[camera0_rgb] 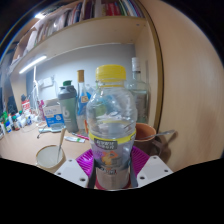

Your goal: Pour water

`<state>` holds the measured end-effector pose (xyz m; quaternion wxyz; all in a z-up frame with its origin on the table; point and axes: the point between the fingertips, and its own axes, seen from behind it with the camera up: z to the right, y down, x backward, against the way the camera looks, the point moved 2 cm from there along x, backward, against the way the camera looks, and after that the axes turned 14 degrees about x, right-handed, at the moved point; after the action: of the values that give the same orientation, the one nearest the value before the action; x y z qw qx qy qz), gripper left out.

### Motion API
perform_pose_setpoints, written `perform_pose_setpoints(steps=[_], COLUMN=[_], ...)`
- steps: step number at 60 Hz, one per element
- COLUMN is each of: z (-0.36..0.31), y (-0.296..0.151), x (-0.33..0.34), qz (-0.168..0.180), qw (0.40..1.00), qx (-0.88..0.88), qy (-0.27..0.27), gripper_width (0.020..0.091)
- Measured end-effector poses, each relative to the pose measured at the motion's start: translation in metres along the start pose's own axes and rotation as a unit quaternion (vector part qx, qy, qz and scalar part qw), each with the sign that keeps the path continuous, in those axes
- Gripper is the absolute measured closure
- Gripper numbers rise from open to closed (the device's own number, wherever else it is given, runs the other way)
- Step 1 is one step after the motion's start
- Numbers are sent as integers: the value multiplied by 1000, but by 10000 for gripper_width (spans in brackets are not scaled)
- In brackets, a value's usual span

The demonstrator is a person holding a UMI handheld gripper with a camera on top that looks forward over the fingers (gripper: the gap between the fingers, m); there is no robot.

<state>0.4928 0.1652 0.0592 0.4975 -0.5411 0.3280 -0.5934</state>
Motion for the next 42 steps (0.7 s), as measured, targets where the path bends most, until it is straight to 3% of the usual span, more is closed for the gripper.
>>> perform_pose_setpoints(steps=[12,23,26,31,35,37,42], z=[-3,-2,-2,-3,-5,-4,-5], y=[1,0,1,7,14,16,18], x=[1,0,0,3,11,16,36], qz=[43,38,28,-17,-45,-52,-62], qw=[999,999,1000,1000,999,998,998], qx=[11,9,9,15,18,15,11], qy=[13,13,11,0,-9,-8,-7], gripper_width=[599,594,564,508,276,247,265])
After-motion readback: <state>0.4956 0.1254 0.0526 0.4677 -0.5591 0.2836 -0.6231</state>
